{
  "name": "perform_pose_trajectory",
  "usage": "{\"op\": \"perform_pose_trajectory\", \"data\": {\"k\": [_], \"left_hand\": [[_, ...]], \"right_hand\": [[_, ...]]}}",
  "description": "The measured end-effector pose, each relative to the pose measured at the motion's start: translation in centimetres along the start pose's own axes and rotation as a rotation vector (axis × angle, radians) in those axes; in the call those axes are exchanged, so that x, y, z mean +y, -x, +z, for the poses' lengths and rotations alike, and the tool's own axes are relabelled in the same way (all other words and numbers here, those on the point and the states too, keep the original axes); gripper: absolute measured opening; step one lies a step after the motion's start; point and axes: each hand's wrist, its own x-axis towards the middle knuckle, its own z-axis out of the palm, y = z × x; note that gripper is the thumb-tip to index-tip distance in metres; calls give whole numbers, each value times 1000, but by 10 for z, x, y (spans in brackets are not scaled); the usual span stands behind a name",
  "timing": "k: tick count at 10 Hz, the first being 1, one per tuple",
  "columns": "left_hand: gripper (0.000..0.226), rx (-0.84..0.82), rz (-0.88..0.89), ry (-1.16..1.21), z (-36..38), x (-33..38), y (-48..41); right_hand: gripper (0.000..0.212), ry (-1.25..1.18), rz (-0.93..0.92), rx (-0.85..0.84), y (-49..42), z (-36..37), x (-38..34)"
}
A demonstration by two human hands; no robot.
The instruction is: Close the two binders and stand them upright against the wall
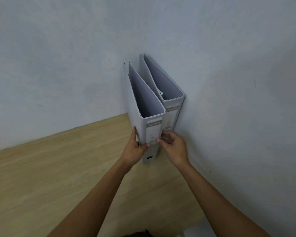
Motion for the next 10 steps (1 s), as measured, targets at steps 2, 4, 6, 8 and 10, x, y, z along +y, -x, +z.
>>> {"op": "perform_pose_trajectory", "data": {"k": [2, 4, 6, 8, 10], "left_hand": [[96, 21, -9, 59, 2, 6, -14], [89, 39, -23, 52, -3, 11, -28], [91, 48, -59, 26, -4, 11, -34], [92, 64, -95, -35, -8, 13, -32], [91, 68, -129, -63, -30, 8, -4]], "right_hand": [[14, 75, 29, 58, -20, 1, 3], [21, 159, 40, 50, -33, 7, 4], [23, 167, 34, 39, -38, 8, 5], [23, 156, 36, 38, -36, 9, 3], [22, 175, 145, -81, -25, 7, 6]]}}
